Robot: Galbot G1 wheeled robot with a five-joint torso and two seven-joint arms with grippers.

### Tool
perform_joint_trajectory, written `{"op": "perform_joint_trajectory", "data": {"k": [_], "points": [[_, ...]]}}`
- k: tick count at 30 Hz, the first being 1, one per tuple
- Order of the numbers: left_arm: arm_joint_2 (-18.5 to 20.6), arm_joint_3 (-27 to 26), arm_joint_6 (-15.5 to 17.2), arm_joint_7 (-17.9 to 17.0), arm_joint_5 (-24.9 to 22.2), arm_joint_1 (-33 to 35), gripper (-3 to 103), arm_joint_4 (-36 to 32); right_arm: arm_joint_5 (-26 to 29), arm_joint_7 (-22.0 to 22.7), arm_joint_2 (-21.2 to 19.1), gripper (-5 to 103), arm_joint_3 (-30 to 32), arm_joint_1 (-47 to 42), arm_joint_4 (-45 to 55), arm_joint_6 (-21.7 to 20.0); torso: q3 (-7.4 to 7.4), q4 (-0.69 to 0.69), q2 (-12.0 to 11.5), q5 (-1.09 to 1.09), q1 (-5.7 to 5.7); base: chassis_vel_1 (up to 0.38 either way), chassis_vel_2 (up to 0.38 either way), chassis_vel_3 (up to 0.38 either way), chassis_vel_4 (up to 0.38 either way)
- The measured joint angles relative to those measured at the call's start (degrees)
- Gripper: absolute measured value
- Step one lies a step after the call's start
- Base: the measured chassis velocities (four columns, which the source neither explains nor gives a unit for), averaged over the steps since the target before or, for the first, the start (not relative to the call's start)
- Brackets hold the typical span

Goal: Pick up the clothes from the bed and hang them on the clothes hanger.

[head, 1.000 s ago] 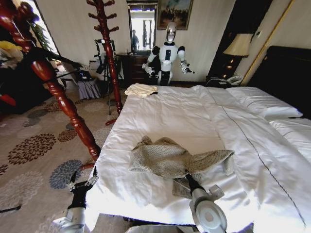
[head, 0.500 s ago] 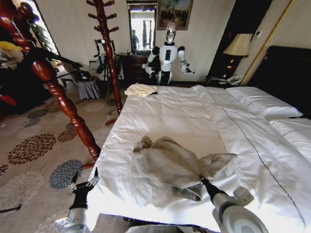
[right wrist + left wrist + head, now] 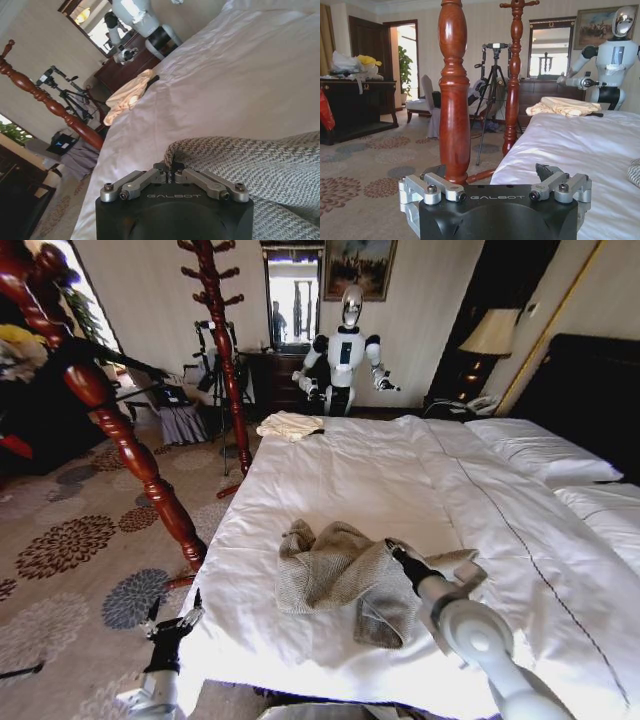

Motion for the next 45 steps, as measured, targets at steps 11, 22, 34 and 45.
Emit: {"op": "perform_joint_trajectory", "data": {"k": [11,22,34,45], "points": [[-0.54,-1.85,-0.02,-0.13,-0.18,0.89,100,0.36,-6.29,-5.88,15.29,2,-13.46,19.54,-23.94,3.22,0.0,0.01,-0.01,0.01,0.01,0.0,0.0,0.0,0.0],[-0.93,-1.1,-0.13,-0.11,0.76,1.0,100,0.15,-20.16,-8.7,13.92,34,-13.76,23.4,-27.14,-1.24,-0.01,0.0,-0.01,0.02,0.01,0.0,0.0,0.0,0.0],[-0.94,-0.05,-0.29,-0.04,1.54,1.03,100,-0.17,-22.33,-5.37,0.51,77,-5.29,12.49,-15.81,-0.34,-0.01,0.02,-0.01,0.03,0.0,0.0,0.0,0.0,0.0],[-1.2,0.98,-0.41,-0.04,1.72,0.64,100,-1.09,-26.26,-1.24,-4.86,100,-6.44,-14.9,6.33,-1.54,-0.02,0.0,0.01,0.03,-0.01,0.0,0.0,0.0,0.0]]}}
